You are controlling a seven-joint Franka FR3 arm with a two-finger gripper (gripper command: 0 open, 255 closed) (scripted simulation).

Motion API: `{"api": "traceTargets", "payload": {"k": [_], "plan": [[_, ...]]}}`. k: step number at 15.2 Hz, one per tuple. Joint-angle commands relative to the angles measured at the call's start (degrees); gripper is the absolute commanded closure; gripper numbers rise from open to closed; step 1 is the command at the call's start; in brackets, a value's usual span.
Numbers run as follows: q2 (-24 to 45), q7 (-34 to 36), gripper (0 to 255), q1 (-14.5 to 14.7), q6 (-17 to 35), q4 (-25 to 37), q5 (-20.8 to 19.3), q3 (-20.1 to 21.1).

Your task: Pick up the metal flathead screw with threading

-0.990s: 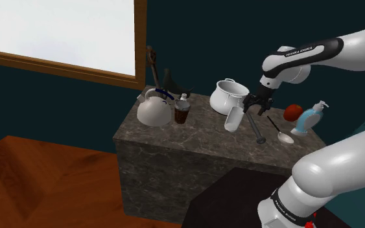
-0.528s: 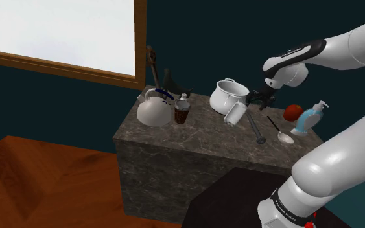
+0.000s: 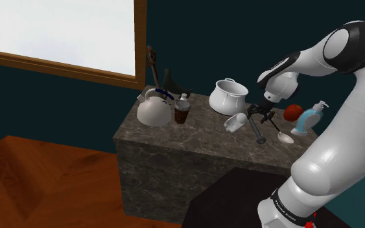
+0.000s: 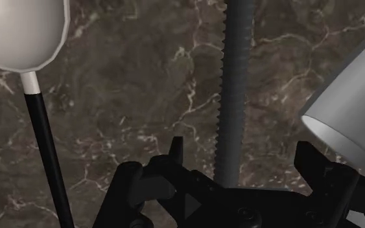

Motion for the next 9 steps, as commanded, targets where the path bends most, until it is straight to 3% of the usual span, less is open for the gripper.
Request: {"api": "traceTargets", "payload": {"k": [1,6,7,9], "plan": [[1.5,-1.2,0,-0.2,0.6,-0.1,1.6,0.4],[4.2,-3.5,0,-0.7,2.6,-0.2,4.5,1.3],[4.2,-3.5,255,-0.8,2.6,-0.2,4.5,1.3],[4.3,-3.6,255,-0.8,2.6,-0.1,4.6,1.3]]}}
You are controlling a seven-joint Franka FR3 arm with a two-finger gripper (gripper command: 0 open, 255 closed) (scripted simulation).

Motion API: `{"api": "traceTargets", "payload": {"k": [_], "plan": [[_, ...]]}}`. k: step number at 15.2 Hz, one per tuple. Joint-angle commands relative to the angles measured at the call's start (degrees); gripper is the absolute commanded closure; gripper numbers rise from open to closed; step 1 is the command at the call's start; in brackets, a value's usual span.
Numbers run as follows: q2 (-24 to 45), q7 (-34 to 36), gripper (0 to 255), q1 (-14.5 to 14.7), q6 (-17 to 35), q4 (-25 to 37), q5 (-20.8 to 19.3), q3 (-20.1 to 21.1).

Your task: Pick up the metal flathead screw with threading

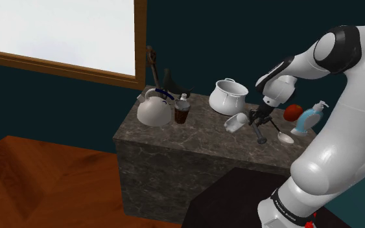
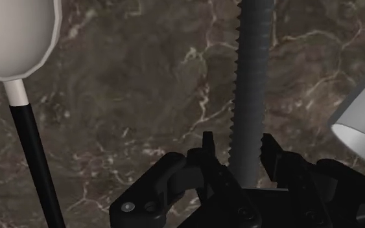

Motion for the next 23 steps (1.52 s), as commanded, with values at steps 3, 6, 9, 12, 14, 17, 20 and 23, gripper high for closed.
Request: {"api": "traceTargets", "payload": {"k": [3,6,9,12,14,17,20,23], "plan": [[0.4,0.1,255,0.5,-0.1,0.0,0.3,0.7],[0.7,0.0,255,0.3,-0.6,0.7,0.2,0.6],[-1.3,1.3,255,0.8,-1.2,-0.1,-1.5,0.0],[-3.5,3.2,255,1.2,-3.0,0.1,-3.9,-0.7],[-4.9,4.4,255,1.4,-4.2,0.3,-5.4,-1.1],[-6.9,6.1,255,1.6,-6.1,0.7,-7.5,-1.4],[-8.9,7.7,255,1.7,-8.1,1.3,-9.4,-1.7],[-10.2,8.8,255,1.8,-9.5,1.8,-10.6,-1.8]]}}
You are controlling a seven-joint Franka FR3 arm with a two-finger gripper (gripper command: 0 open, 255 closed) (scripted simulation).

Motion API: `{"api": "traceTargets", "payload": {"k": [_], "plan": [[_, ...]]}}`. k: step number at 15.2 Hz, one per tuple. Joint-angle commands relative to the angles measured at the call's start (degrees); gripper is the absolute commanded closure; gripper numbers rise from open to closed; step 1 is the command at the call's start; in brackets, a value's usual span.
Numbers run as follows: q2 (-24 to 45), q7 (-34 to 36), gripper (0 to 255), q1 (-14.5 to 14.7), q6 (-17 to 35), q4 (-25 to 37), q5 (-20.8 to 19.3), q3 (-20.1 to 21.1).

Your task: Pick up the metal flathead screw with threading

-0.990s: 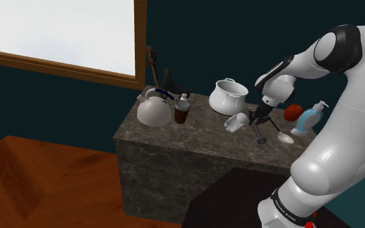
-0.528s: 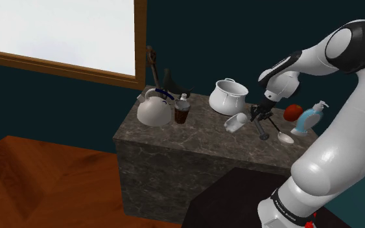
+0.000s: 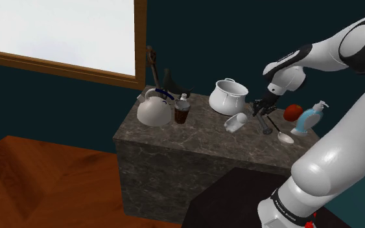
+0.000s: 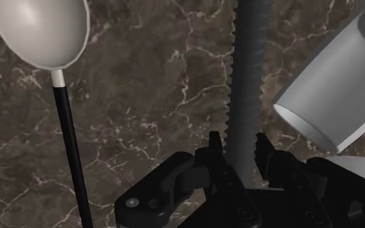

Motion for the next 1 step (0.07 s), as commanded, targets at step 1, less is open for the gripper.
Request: {"api": "traceTargets", "payload": {"k": [1], "plan": [[-0.5,0.4,255,0.0,-0.4,0.0,-0.4,0.0]]}}
